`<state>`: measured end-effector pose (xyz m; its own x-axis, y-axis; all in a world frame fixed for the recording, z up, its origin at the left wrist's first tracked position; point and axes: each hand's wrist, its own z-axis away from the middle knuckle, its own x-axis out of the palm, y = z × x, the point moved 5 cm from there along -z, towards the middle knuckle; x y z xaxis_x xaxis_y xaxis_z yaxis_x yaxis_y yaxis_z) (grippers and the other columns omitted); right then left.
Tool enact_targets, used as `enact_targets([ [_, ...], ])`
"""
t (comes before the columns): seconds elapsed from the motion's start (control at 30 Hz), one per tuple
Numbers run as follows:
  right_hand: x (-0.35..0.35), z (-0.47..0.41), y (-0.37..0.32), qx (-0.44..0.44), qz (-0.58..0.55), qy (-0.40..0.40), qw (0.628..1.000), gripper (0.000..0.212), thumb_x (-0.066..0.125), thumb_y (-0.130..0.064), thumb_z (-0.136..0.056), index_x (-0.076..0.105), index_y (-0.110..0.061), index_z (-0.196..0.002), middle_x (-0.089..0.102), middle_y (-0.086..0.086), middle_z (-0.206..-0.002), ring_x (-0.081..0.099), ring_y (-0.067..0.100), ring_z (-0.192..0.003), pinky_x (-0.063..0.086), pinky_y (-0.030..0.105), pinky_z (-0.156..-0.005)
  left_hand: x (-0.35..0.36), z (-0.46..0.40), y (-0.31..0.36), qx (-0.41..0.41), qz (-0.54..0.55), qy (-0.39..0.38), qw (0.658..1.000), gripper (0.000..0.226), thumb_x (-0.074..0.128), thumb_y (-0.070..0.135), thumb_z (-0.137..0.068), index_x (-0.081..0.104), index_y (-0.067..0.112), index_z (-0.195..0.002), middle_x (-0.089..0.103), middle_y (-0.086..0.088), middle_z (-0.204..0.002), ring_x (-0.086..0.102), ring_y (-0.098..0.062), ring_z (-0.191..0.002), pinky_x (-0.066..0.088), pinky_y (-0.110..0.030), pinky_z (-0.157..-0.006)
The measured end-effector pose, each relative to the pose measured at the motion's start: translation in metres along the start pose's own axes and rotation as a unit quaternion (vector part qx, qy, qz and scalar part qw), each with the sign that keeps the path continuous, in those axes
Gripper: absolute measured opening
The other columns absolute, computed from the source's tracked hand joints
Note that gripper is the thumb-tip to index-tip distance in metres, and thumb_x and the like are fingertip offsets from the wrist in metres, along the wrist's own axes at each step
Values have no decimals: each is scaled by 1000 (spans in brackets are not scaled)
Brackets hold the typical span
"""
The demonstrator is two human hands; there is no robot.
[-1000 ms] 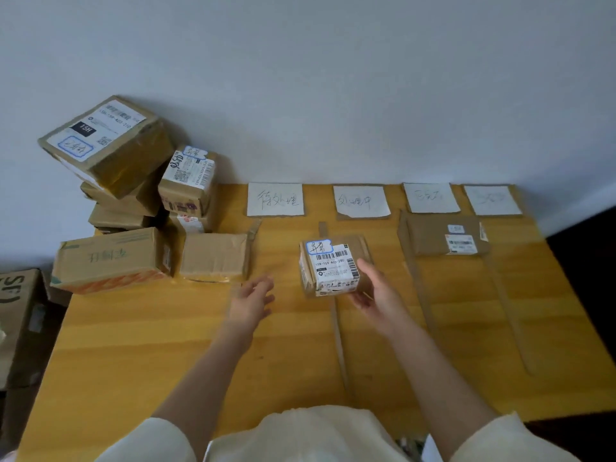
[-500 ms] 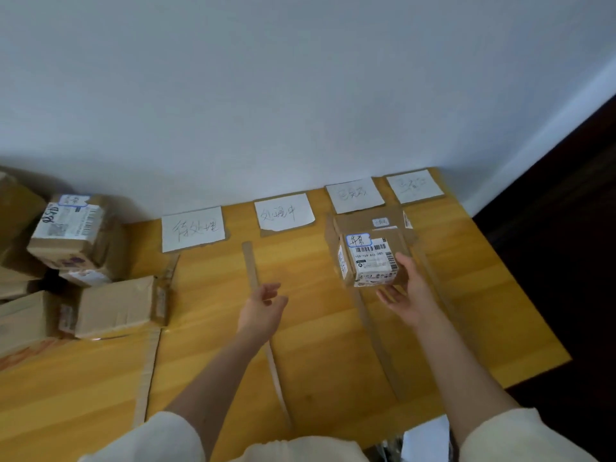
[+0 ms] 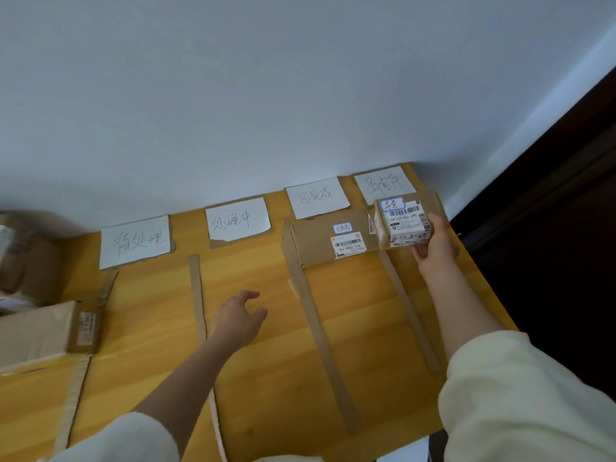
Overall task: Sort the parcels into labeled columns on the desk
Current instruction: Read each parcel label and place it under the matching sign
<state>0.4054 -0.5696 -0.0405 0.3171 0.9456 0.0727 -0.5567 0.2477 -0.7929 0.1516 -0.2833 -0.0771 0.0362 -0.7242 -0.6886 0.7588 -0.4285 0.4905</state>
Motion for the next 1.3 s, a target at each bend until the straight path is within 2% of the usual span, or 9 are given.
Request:
enact_targets([
  [0.1, 2, -23, -5, -1, -10, 27, 1000, 49, 73, -35, -81, 58, -8, -119, 72, 5, -101, 71, 16, -82, 55, 24, -61, 15, -11, 3, 5, -49, -26, 998, 50, 58, 38, -92, 46, 28, -140, 42, -4, -148, 48, -26, -124, 46, -44, -100],
  [0.17, 4, -36, -3, 4, -11, 42, 999, 51, 71, -36, -84, 54, -7, -122, 72, 5, -99, 71, 14, -77, 55, 23, -59, 25, -16, 4, 5, -91, -37, 995, 53, 57, 38, -92, 42, 28, -142, 33, -3, -154, 33, -28, -138, 35, -45, -110],
  [0.43, 6, -72, 4, 24, -16, 82, 996, 63, 65, -47, -89, 44, -8, -134, 68, 3, -94, 65, 10, -69, 47, 20, -47, 45, -23, 6, -3, -154, -49, 987, 58, 57, 41, -92, 37, 31, -145, 22, -4, -156, 27, -28, -141, 28, -43, -112],
  [0.67, 3, -78, 9, 28, 73, 95, 992, 69, 74, -40, -84, 40, -11, -136, 64, 5, -114, 63, 11, -72, 46, 20, -49, 48, -24, 5, 0, -182, -72, 981, 62, 57, 45, -91, 34, 32, -147, 17, -5, -157, 22, -29, -142, 25, -43, -114],
  [0.87, 23, -20, -2, -132, 116, 151, 973, 55, 65, -29, -92, 41, -16, -140, 42, 10, -140, 58, 23, -116, 60, 28, -77, 39, -16, 8, 27, -165, -64, 984, 52, 56, 40, -93, 42, 31, -142, 29, -3, -154, 32, -27, -139, 31, -41, -111],
  [0.97, 59, 38, 20, -179, 175, 20, 968, 36, 59, -27, -96, 50, -18, -130, 54, 4, -134, 58, 18, -116, 54, 24, -82, 14, 0, -1, 49, -83, 5, 995, 35, 54, 33, -95, 54, 32, -130, 51, 4, -138, 53, -19, -120, 50, -35, -90],
  [1.03, 87, 82, 50, -176, 237, -112, 949, 22, 58, -31, -96, 57, -24, -117, 62, -2, -123, 60, 16, -113, 53, 35, -94, -8, 15, -21, 52, -44, 56, 996, 28, 55, 31, -95, 58, 34, -123, 57, 9, -129, 59, -13, -108, 52, -30, -78],
  [1.17, 135, 167, 130, -121, 376, -345, 852, 20, 61, -39, -93, 61, -30, -111, 65, -6, -112, 61, 16, -112, 50, 44, -100, -52, 43, -88, 20, 3, 145, 989, 23, 58, 27, -93, 62, 33, -115, 62, 10, -121, 59, -10, -107, 52, -27, -75],
  [1.3, 166, 241, 199, -91, 461, -446, 762, 30, 63, -48, -89, 61, -33, -115, 62, -7, -121, 59, 14, -114, 51, 39, -96, -90, 71, -168, -37, 56, 214, 975, 25, 60, 23, -91, 62, 30, -114, 61, 5, -121, 58, -16, -110, 46, -25, -72],
])
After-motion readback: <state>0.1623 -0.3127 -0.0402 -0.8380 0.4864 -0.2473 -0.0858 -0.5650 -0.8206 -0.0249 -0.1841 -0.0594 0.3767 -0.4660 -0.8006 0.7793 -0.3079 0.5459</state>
